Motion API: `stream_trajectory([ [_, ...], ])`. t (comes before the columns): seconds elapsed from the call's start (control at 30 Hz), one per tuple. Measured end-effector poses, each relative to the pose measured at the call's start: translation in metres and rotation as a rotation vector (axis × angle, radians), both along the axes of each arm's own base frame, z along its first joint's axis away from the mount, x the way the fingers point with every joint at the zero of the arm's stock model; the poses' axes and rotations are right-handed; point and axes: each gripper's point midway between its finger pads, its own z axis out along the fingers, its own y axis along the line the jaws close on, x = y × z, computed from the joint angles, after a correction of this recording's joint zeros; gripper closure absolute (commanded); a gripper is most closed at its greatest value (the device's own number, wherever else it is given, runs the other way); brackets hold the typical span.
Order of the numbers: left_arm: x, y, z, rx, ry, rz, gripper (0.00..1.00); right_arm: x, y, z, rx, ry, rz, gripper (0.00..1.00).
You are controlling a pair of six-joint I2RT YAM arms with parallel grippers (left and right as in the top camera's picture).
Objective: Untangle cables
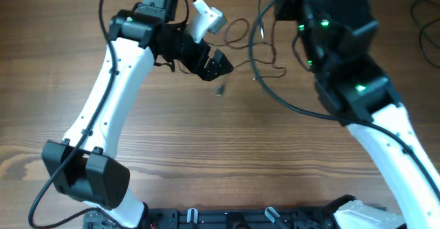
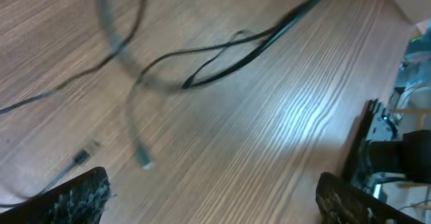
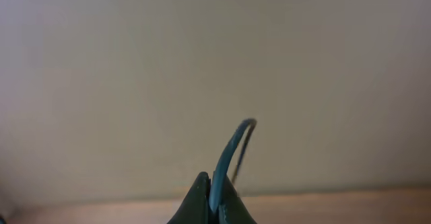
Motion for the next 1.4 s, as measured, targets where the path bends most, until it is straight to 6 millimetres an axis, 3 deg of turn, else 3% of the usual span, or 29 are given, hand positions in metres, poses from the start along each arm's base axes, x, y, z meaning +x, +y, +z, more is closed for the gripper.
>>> stream_trajectory([
  [0.03,0.003,-0.004,-0.005,0.010,-0.007,-0.007,0.01,-0.004,-0.006,0.008,0.003,-0.013,-0.009,0.96],
  [0.13,0.014,-0.010,-0.014,0.013,-0.023,-0.007,0.00,-0.007,-0.008,0.001,-0.020,0.023,-0.010,0.96],
  [0.17,0.026,-0.014,-0.013,-0.005,-0.049,0.022,0.00,-0.007,-0.008,0.000,-0.023,0.024,-0.010,0.96],
  [0.27,0.056,-0.023,-0.001,-0.107,-0.003,0.216,0.00,-0.008,-0.008,-0.001,-0.025,0.028,-0.010,0.96],
  [0.37,0.066,-0.028,0.008,-0.245,0.270,0.529,0.00,-0.008,-0.008,-0.003,-0.029,0.035,-0.010,0.96],
  [0.43,0.064,-0.045,0.014,-0.328,0.446,0.675,0.00,-0.008,-0.008,-0.003,-0.028,0.036,-0.010,0.96],
  [0.5,0.054,-0.070,0.022,-0.386,0.565,0.712,0.00,-0.008,-0.008,-0.003,-0.028,0.036,-0.010,0.96],
  [0.63,0.022,-0.115,0.031,-0.436,0.857,0.784,0.00,-0.007,-0.011,-0.003,-0.027,0.038,-0.029,0.96],
  [0.73,0.009,-0.134,0.031,-0.437,0.970,0.829,0.00,-0.007,-0.021,-0.003,-0.010,0.037,-0.088,0.96],
  [0.93,0.018,-0.145,0.008,-0.434,1.122,0.947,0.02,-0.007,-0.033,-0.002,0.006,0.036,-0.159,0.96],
  [0.97,0.019,-0.146,0.003,-0.428,1.135,0.957,0.11,-0.007,-0.034,-0.002,0.009,0.035,-0.163,0.96],
  [1.03,0.021,-0.150,-0.008,-0.415,1.156,0.973,0.47,-0.007,-0.035,-0.002,0.009,0.034,-0.170,0.96],
  [1.07,0.024,-0.154,-0.014,-0.414,1.165,0.976,0.95,-0.007,-0.036,-0.002,0.009,0.033,-0.177,0.96],
  [1.2,0.032,-0.178,-0.025,-0.451,1.139,0.908,0.96,-0.007,-0.042,-0.002,0.008,0.032,-0.213,0.96],
  [1.3,0.031,-0.187,-0.013,-0.487,0.988,0.693,0.96,-0.006,-0.054,-0.004,0.005,0.042,-0.257,0.96],
  [1.33,0.029,-0.181,-0.013,-0.464,0.952,0.663,0.96,-0.005,-0.063,-0.005,0.009,0.044,-0.282,0.96],
  [1.4,0.023,-0.146,-0.032,-0.343,0.929,0.704,0.96,0.001,-0.098,-0.006,0.017,0.050,-0.345,0.96],
])
